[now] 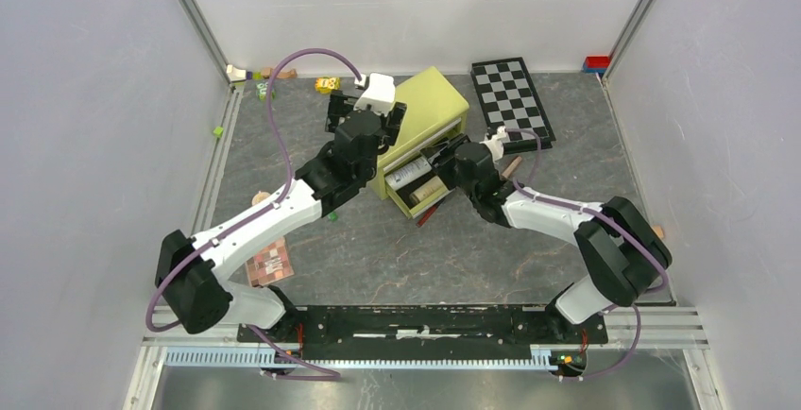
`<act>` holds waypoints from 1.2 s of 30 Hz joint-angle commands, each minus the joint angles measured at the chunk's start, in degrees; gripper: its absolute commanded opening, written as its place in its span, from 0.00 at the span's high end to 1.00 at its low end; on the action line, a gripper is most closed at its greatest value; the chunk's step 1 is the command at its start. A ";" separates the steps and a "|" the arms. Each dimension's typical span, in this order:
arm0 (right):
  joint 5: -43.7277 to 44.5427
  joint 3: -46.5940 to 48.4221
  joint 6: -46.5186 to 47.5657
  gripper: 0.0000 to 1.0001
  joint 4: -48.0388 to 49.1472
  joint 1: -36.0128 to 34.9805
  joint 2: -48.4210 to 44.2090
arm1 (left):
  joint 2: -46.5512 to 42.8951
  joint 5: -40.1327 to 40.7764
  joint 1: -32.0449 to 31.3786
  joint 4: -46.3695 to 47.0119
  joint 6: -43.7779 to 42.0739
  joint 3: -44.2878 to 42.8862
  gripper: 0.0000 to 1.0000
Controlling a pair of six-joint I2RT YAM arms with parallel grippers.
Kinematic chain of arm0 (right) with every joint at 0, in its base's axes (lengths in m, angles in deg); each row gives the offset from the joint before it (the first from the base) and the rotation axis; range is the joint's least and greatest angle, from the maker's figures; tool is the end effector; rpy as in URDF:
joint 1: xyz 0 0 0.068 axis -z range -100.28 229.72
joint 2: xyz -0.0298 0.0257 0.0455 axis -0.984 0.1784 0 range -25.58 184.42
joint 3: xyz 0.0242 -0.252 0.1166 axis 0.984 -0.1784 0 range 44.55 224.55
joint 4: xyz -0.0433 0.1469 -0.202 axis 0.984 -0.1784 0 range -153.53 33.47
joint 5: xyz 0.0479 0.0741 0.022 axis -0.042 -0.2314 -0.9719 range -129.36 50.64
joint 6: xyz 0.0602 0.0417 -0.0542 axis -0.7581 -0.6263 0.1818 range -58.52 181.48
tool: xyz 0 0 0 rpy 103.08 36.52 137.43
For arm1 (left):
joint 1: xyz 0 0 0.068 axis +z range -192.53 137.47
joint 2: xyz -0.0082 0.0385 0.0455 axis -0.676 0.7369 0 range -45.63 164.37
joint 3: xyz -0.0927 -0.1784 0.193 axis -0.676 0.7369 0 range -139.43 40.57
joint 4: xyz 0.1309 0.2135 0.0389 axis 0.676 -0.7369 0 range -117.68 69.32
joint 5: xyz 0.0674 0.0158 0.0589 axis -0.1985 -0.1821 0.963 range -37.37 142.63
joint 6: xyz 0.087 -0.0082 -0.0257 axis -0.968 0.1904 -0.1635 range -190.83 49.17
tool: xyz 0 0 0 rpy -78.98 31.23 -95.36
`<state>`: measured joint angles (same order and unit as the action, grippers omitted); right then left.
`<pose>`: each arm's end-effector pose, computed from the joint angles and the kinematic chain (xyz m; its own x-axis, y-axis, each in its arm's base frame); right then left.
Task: Organize the makeup
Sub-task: Place the makeup in the drawer.
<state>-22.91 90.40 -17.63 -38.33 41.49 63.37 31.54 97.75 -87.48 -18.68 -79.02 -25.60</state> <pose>0.3024 0.2088 0.2017 -0.4472 0.8467 -0.2884 0.2508 0.4282 0.8682 0.2768 -0.1946 0.3700 -0.1091 0.2509 -0.9618 0.0187 0.9680 0.2504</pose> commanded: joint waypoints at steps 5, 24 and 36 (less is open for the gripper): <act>-4.35 2.64 19.80 0.41 -0.27 4.34 -4.88 | 1.78 -1.69 1.50 -2.37 4.52 -2.57 0.00; -29.54 35.63 69.27 0.86 -35.29 17.50 14.24 | 8.83 -8.26 5.53 -14.09 11.14 -8.21 0.07; -27.60 30.02 71.57 0.94 -32.96 15.80 14.59 | 14.95 -11.96 8.18 -19.80 14.51 -12.12 0.13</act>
<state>-52.27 120.82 51.15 -72.10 58.29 78.51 44.50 87.19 -79.90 -36.08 -67.52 -34.34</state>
